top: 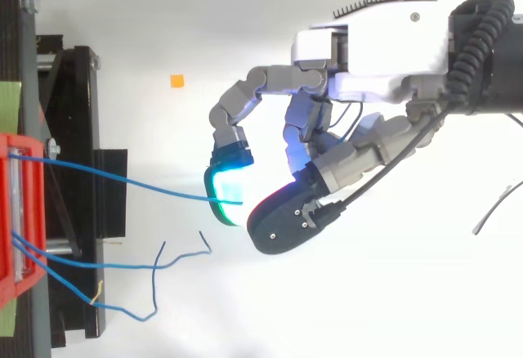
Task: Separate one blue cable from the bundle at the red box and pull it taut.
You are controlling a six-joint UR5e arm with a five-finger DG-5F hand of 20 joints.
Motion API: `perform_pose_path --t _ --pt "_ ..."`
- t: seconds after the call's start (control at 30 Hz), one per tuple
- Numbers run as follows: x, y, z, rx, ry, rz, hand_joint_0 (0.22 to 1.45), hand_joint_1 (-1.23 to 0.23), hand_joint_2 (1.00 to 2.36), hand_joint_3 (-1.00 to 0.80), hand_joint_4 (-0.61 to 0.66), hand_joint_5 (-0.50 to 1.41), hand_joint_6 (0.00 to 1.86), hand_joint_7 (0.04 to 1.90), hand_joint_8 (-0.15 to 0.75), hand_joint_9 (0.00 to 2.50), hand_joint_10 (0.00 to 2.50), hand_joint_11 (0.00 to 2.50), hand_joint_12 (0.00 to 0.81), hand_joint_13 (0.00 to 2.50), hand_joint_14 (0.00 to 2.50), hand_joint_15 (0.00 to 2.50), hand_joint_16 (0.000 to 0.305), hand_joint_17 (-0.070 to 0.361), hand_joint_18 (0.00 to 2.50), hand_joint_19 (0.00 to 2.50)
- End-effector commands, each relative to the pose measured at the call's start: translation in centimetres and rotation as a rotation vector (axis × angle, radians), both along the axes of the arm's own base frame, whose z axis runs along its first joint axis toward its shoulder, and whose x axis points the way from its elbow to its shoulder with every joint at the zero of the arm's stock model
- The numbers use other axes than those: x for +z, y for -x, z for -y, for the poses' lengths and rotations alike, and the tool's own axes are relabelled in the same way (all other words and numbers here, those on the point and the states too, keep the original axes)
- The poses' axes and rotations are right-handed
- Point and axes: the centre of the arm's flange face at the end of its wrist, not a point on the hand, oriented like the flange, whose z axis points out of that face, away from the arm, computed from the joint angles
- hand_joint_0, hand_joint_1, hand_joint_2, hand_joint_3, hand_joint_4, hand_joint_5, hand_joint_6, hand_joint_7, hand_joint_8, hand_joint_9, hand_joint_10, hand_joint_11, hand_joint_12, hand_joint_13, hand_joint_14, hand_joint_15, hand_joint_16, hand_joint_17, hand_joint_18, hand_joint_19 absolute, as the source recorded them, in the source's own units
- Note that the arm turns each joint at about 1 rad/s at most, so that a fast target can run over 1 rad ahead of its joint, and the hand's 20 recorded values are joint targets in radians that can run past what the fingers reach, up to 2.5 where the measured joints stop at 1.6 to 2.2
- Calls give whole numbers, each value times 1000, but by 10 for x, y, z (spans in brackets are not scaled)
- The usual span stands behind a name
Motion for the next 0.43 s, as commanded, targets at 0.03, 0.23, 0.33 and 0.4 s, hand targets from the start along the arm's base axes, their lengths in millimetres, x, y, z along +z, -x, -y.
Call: perform_pose_path --t 0.03,0.23,0.33,0.4 --pt "1 0 -1 1 0 1 683 -769 1018 -92 -6 -188 879 1246 267 1178 662 1699 358 1279 1309 1504 45 102 1137 1190" --pt "1 0 -1 1 0 1 684 -769 1018 -93 -2 -188 879 1252 274 1181 662 1697 358 1277 1311 1500 45 102 1133 1188" --pt "-1 0 0 -1 0 -2 683 -769 1018 -93 -4 -188 879 1251 268 1182 662 1703 358 1277 1310 1500 45 101 1131 1193" --pt "0 0 -1 1 0 0 683 -769 1019 -93 -4 -188 878 1253 265 1182 661 1704 355 1276 1310 1501 46 103 1131 1188"
